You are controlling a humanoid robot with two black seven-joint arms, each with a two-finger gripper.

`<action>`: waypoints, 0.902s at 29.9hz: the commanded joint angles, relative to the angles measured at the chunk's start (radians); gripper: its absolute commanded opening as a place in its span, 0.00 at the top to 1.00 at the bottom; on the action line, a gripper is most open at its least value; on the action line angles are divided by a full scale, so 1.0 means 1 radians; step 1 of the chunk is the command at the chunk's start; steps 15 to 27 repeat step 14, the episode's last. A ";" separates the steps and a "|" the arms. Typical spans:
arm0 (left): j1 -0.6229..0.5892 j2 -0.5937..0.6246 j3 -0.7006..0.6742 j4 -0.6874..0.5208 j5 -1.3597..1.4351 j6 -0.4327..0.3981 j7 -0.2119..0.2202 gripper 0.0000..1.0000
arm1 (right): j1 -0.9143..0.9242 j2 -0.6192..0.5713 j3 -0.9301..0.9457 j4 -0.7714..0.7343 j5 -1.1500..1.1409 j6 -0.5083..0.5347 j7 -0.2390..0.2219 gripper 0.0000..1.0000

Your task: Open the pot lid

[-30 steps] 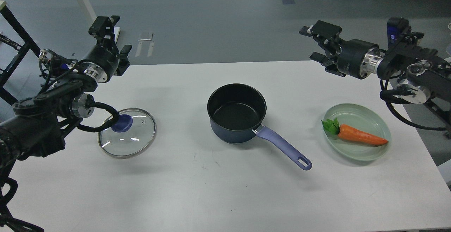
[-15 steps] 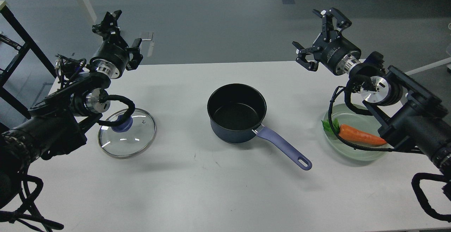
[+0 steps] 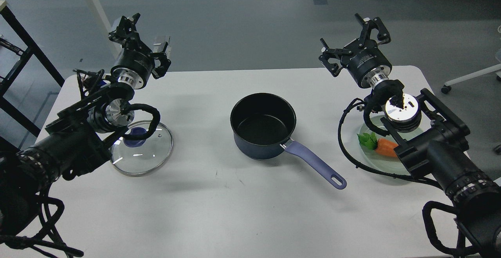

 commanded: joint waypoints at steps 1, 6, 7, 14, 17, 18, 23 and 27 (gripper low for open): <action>0.011 0.006 -0.002 -0.001 0.001 -0.002 0.000 0.01 | -0.006 0.000 0.001 0.000 0.003 -0.001 0.006 0.00; 0.023 0.014 -0.002 -0.004 0.003 -0.007 0.000 0.01 | -0.007 -0.003 0.007 0.000 0.003 -0.001 0.006 0.00; 0.025 0.017 -0.002 -0.006 0.001 -0.005 0.000 0.01 | -0.006 -0.005 0.010 0.000 0.003 -0.001 0.006 0.00; 0.026 0.035 -0.002 -0.007 0.001 -0.004 0.000 0.01 | -0.006 -0.005 0.014 0.006 0.003 0.004 0.006 0.00; 0.026 0.035 -0.002 -0.007 0.001 -0.004 0.000 0.01 | -0.006 -0.005 0.014 0.006 0.003 0.004 0.006 0.00; 0.026 0.035 -0.002 -0.007 0.001 -0.004 0.000 0.01 | -0.006 -0.005 0.014 0.006 0.003 0.004 0.006 0.00; 0.026 0.035 -0.002 -0.007 0.001 -0.004 0.000 0.01 | -0.006 -0.005 0.014 0.006 0.003 0.004 0.006 0.00; 0.026 0.035 -0.002 -0.007 0.001 -0.004 0.000 0.01 | -0.006 -0.005 0.014 0.006 0.003 0.004 0.006 0.00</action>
